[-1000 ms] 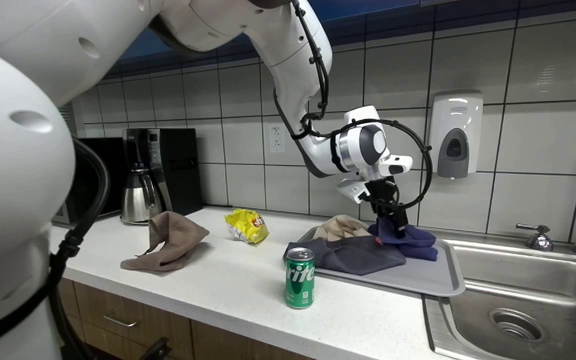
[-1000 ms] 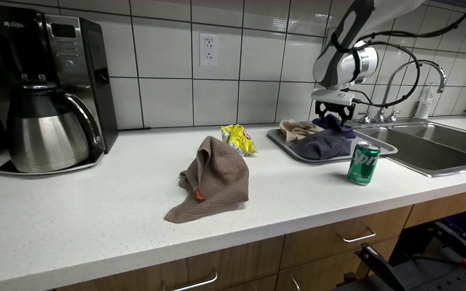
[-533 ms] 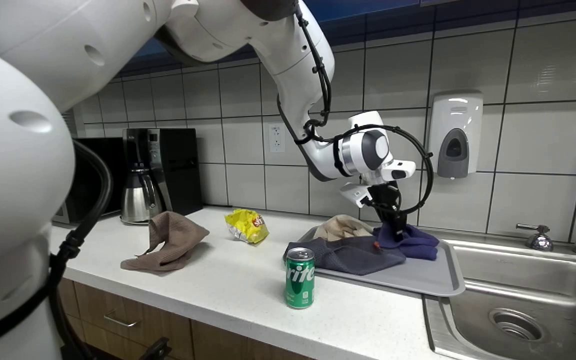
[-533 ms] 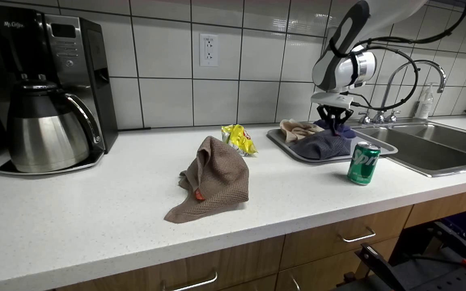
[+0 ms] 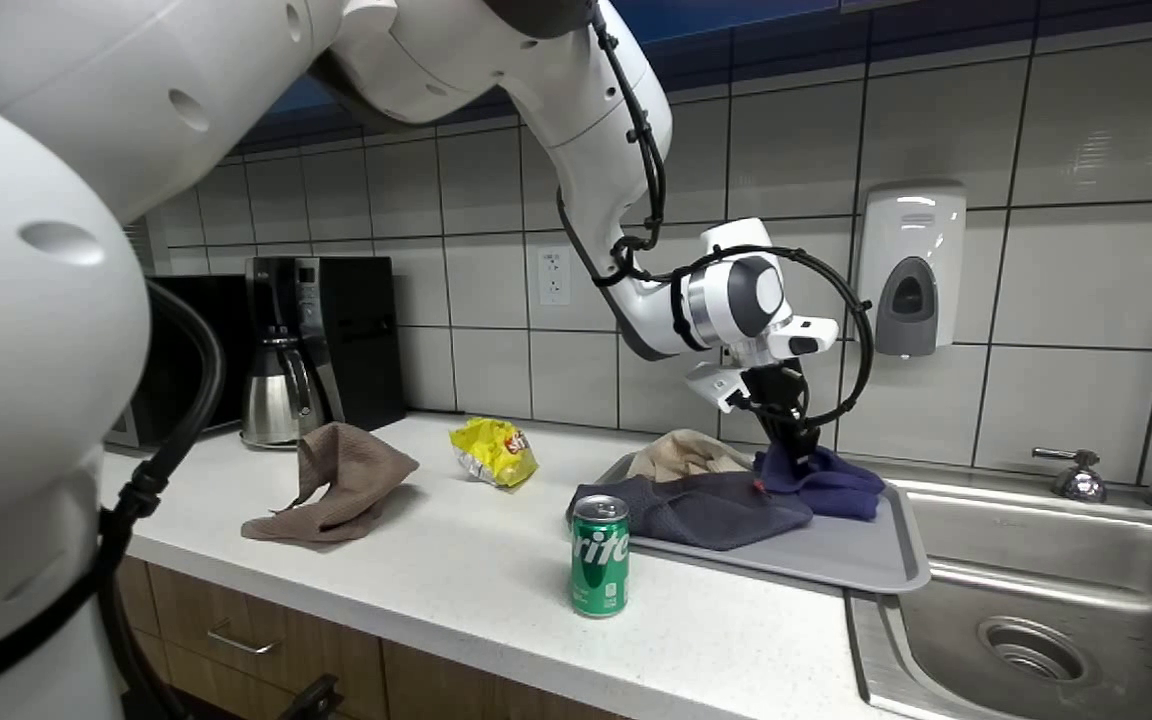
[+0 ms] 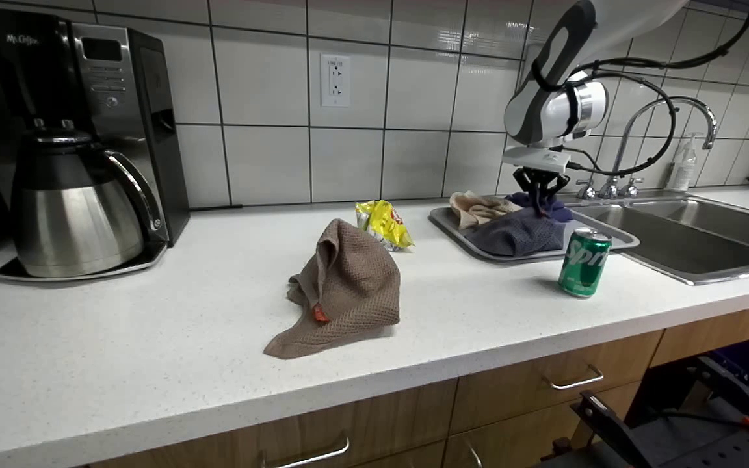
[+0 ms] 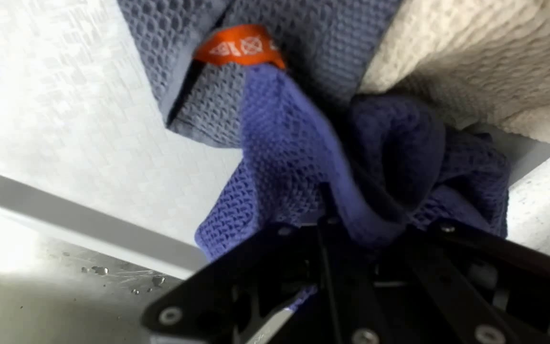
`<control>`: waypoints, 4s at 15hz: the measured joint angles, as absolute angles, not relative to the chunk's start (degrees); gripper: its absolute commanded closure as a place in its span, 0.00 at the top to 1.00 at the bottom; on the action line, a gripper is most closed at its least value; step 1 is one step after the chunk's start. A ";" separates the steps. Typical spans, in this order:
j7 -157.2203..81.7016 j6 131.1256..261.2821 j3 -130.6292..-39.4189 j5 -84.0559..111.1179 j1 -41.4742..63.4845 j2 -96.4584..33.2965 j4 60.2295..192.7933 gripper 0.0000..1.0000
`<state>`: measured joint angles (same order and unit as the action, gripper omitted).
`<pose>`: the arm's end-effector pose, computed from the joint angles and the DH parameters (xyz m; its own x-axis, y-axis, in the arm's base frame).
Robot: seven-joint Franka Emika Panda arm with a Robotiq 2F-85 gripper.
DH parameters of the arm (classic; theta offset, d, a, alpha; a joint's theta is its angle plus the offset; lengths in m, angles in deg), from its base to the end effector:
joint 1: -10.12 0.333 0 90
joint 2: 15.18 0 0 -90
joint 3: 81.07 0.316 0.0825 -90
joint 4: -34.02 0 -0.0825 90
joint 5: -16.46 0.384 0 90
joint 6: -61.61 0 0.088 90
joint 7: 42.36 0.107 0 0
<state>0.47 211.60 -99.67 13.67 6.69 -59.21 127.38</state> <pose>0.6735 -0.2337 0.2127 0.5302 -0.7766 0.3403 -0.8319 -0.5540 0.0316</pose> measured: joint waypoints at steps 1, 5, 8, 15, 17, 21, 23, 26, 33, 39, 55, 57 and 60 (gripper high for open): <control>0.47 211.60 -99.74 13.67 6.71 -59.07 127.38 0.02; 0.50 211.60 -100.28 13.67 7.35 -58.36 127.56 0.02; 0.57 211.65 -101.14 13.66 8.58 -56.93 128.68 0.02; 2.12 211.84 -103.57 12.83 12.90 -49.97 135.48 0.02; 2.98 211.94 -104.09 11.67 14.22 -47.47 137.95 0.02; 5.90 212.07 -104.77 7.86 16.54 -42.37 142.51 0.02; 7.69 212.07 -104.84 5.57 17.41 -39.86 144.56 0.02; 10.27 212.07 -104.82 2.11 18.50 -36.38 147.28 0.02; 15.69 212.06 -102.18 -4.84 19.56 -29.54 152.19 0.02; 16.79 212.07 -97.58 -5.97 19.48 -26.71 154.41 0.02; 13.81 217.75 -90.56 -4.25 18.95 -29.63 154.22 0.02; 12.25 218.62 -90.00 -3.06 18.95 -30.48 153.74 0.02; 10.03 219.98 -89.32 -1.82 18.99 -31.69 152.64 0.02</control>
<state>10.03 219.98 -89.32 -1.82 18.99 -31.69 152.64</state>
